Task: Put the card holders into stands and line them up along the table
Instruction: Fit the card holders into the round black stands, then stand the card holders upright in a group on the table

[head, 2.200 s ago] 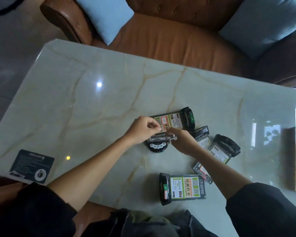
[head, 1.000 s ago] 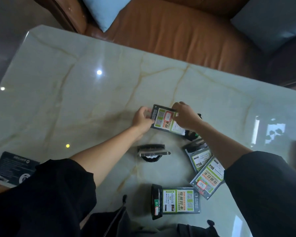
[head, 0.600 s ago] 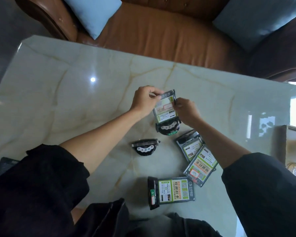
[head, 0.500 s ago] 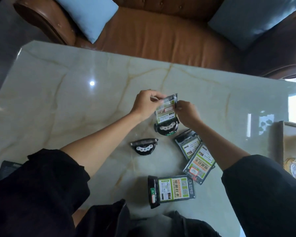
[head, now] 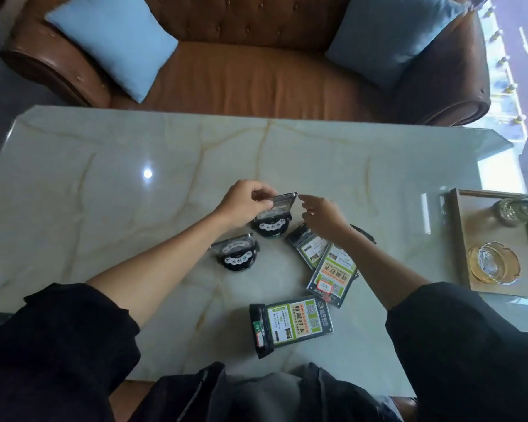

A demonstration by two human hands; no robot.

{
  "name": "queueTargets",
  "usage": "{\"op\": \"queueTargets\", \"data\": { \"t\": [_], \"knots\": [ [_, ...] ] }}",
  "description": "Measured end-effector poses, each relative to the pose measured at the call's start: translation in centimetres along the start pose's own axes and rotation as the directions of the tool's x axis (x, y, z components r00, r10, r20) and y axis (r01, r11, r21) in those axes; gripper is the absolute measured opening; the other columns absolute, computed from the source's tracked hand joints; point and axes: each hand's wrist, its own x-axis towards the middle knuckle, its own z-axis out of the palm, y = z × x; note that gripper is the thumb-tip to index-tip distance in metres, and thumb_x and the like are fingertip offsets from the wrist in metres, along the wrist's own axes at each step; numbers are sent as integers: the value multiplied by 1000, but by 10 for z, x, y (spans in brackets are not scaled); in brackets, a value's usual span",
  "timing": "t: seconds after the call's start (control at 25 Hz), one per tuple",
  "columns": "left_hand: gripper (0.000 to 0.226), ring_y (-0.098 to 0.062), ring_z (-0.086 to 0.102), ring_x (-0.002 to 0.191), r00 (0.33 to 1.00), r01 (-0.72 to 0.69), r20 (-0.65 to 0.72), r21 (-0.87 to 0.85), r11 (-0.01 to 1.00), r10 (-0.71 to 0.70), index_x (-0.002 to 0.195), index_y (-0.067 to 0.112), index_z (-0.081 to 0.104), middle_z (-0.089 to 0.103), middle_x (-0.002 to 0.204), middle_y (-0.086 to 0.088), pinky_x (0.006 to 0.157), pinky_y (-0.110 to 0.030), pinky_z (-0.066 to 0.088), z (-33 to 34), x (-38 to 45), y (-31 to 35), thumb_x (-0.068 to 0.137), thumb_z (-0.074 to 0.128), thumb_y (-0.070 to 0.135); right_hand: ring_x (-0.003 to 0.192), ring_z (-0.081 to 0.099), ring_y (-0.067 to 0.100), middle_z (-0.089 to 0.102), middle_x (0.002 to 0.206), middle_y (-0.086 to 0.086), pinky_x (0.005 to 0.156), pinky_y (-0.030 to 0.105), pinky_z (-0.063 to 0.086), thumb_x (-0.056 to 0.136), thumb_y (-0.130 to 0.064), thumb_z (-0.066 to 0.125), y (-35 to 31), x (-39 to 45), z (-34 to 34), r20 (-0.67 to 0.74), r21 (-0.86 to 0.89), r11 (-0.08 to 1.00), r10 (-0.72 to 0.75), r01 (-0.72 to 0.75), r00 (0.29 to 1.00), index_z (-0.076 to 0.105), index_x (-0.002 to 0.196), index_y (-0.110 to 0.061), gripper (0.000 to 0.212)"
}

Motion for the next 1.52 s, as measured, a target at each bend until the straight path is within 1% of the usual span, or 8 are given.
{"op": "queueTargets", "data": {
  "t": [0.36,0.44,0.56,0.8,0.92,1.04,1.2,1.52],
  "knots": [
    [57,-28,55,119,855,-405,-137,428,808,501,135,11,49,42,136,-13,94,-37,49,73,-43,78,84,69,27,117,59,29,57,132,12,92,37,52,85,-5,58,86,-77,8,-200,110,981,180,-161,963,53,138,-17,55],
    [54,-26,58,109,910,-357,-76,358,863,407,133,13,45,45,128,-10,88,-42,54,109,-45,71,87,66,30,114,59,28,55,134,14,84,32,52,84,0,57,110,-103,21,-161,91,973,224,-211,961,51,140,-16,58],
    [53,-23,58,104,997,18,69,235,972,-36,127,17,43,44,123,-6,90,-42,53,157,-46,36,87,65,42,108,61,28,57,126,17,85,34,51,89,-7,60,134,-135,44,-116,167,946,297,-277,948,50,138,-14,51],
    [46,-22,56,109,859,384,253,257,887,-445,124,9,51,55,119,-2,90,-31,46,201,-58,-9,93,63,41,103,63,27,59,125,16,78,35,52,85,-18,70,159,-150,70,22,487,730,539,-480,842,42,140,-7,63],
    [43,-23,60,105,811,473,289,190,860,-509,118,12,55,57,113,1,95,-39,52,206,-60,-20,89,69,39,91,65,26,66,103,11,82,45,56,81,-14,77,157,-145,73,169,683,527,559,-506,811,47,121,-10,50],
    [18,-20,69,82,823,504,233,118,855,-518,94,12,63,73,104,-9,80,-37,58,205,-54,-21,89,71,27,73,65,19,73,89,11,73,42,54,82,-10,72,156,-141,65,191,695,519,534,-498,823,61,104,-1,25],
    [16,-13,68,68,841,479,279,19,878,-464,99,3,68,74,89,-7,58,-24,54,194,-41,15,90,71,17,59,65,22,73,81,16,68,44,59,87,-7,60,155,-130,21,133,807,446,502,-388,854,60,104,4,20],
    [16,-23,67,70,921,386,118,-422,821,-372,102,-1,72,74,89,-21,69,-34,54,190,17,111,88,71,8,44,55,17,57,67,13,52,42,61,91,-7,55,116,-65,-101,-121,868,475,481,-142,868,56,104,-3,14]
  ]
}}
